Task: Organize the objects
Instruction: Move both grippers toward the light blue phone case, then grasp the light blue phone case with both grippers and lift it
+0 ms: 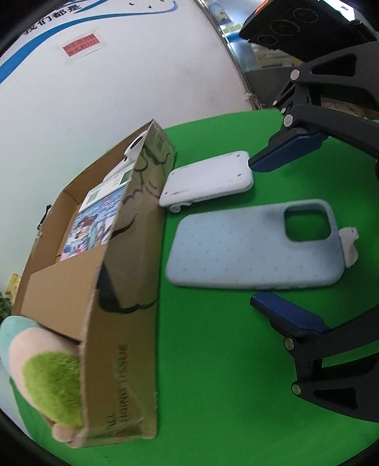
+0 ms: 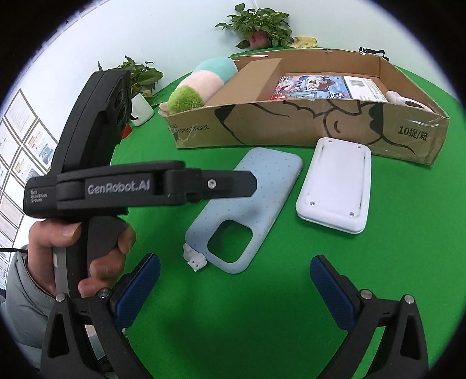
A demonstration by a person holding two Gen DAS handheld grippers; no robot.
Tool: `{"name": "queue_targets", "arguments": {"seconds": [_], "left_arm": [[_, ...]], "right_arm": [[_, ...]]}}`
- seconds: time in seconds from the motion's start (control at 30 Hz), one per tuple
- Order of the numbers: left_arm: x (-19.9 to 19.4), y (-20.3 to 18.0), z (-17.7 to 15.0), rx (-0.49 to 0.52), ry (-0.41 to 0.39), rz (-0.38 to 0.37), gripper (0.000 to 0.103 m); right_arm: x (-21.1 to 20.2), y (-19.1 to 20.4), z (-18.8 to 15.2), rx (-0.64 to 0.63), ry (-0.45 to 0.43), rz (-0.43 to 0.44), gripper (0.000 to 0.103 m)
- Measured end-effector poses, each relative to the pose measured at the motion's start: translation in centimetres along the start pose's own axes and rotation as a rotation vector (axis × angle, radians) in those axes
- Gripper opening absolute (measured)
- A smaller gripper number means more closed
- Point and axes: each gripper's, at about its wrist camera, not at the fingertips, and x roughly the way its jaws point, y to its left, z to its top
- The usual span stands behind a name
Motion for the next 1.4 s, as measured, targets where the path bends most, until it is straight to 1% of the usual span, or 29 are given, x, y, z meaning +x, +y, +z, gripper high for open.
{"name": "queue_targets", "arguments": {"seconds": [0.07,0.17,0.2,0.23,0.33,0.4,0.47,0.63,0.73,0.8,0.9,0.97,1.1,1.13,1.17,1.2,1.27,1.3,1.33,1.4], "left_arm": [[0.1,-0.5,-0.4,0.013,0.002,-0.015,0.083],[0.6,-0.8,-1.0,-0.019,0.046,-0.142,0.083],[0.6,-1.0,-1.2,-0.018,0.051,-0.163,0.083],[0.4,-1.2,-1.3,-0.013,0.046,-0.166,0.083],[-0.2,-1.0,-1.1,-0.028,0.009,-0.112,0.083],[-0.5,-0.7,-0.7,-0.041,-0.007,-0.090,0.083],[-0.5,-0.6,-0.4,-0.040,-0.006,-0.068,0.083],[-0.3,-0.5,-0.1,-0.041,-0.003,-0.046,0.083],[-0.5,0.0,-0.3,-0.053,0.000,-0.034,0.083],[-0.6,0.1,-0.4,-0.050,-0.001,-0.036,0.083],[-0.7,0.2,-0.5,-0.045,0.005,-0.034,0.083],[-0.7,0.3,-0.6,-0.050,0.005,-0.038,0.083],[-0.6,0.3,-0.7,-0.045,0.008,-0.043,0.082],[-0.5,0.2,-0.7,-0.041,0.012,-0.043,0.079],[-0.5,0.2,-0.8,-0.038,0.016,-0.042,0.078],[-0.5,0.1,-0.8,-0.034,0.019,-0.041,0.076],[-0.4,0.0,-0.9,-0.030,0.016,-0.032,0.072],[-0.3,0.0,-0.9,-0.030,0.016,-0.028,0.067],[-0.3,0.0,-1.0,-0.033,0.019,-0.027,0.059],[-0.2,0.0,-1.1,-0.037,0.024,-0.025,0.051]], "right_arm": [[0.0,-0.3,0.0,-0.004,0.002,0.007,0.102],[-0.3,-0.9,-0.3,-0.009,-0.004,0.007,0.102],[-0.4,-1.1,-0.3,-0.014,-0.006,0.001,0.102],[-0.4,-1.3,-0.4,-0.019,-0.007,-0.006,0.102],[-0.4,-1.4,-0.2,-0.032,-0.010,-0.029,0.102],[-0.3,-1.2,-0.3,-0.058,-0.015,-0.045,0.102],[0.3,-0.8,-0.2,-0.080,-0.004,-0.056,0.102],[2.0,0.4,0.0,-0.141,0.019,-0.095,0.101],[2.7,0.5,0.0,-0.149,0.041,-0.107,0.095],[3.2,0.4,0.0,-0.147,0.060,-0.147,0.093],[3.4,1.0,-0.1,-0.175,0.056,-0.184,0.088],[3.4,1.3,-0.1,-0.191,0.051,-0.227,0.080],[3.0,1.2,-0.4,-0.179,0.050,-0.212,0.080],[2.7,1.2,-0.5,-0.165,0.052,-0.188,0.080],[2.6,1.1,-0.4,-0.148,0.054,-0.161,0.080],[2.3,0.9,-0.4,-0.119,0.058,-0.115,0.080],[2.0,0.7,-0.3,-0.086,0.067,-0.066,0.080],[1.9,0.5,-0.3,-0.062,0.071,-0.032,0.080],[1.9,0.6,-0.2,-0.046,0.073,-0.011,0.080],[1.7,0.3,0.0,-0.023,0.079,0.014,0.080]]}}
